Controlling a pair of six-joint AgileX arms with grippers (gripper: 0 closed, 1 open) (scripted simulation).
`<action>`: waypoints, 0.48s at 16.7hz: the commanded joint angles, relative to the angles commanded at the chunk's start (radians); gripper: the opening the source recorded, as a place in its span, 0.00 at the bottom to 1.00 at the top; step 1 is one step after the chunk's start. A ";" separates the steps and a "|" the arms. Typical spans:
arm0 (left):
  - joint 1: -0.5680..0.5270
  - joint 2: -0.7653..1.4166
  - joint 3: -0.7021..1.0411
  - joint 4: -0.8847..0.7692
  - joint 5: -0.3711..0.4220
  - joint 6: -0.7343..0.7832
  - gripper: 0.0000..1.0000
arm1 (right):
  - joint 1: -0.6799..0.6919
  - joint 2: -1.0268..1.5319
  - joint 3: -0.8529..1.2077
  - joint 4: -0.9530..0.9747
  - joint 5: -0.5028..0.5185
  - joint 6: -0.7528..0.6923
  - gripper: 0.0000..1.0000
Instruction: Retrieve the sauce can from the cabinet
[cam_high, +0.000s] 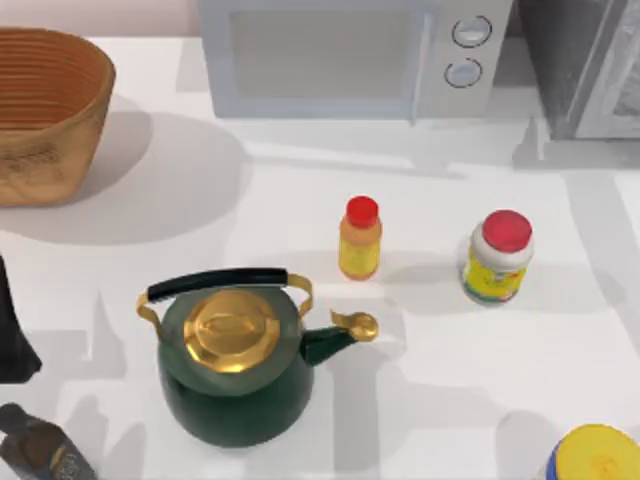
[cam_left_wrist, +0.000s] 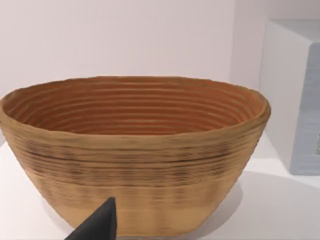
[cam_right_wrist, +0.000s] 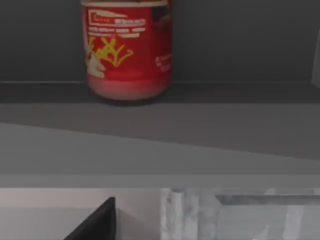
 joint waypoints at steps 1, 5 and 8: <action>0.000 0.000 0.000 0.000 0.000 0.000 1.00 | 0.008 0.056 0.075 -0.018 0.008 0.001 1.00; 0.000 0.000 0.000 0.000 0.000 0.000 1.00 | 0.031 0.218 0.279 -0.075 0.029 0.003 1.00; 0.000 0.000 0.000 0.000 0.000 0.000 1.00 | 0.036 0.255 0.321 -0.089 0.034 0.003 1.00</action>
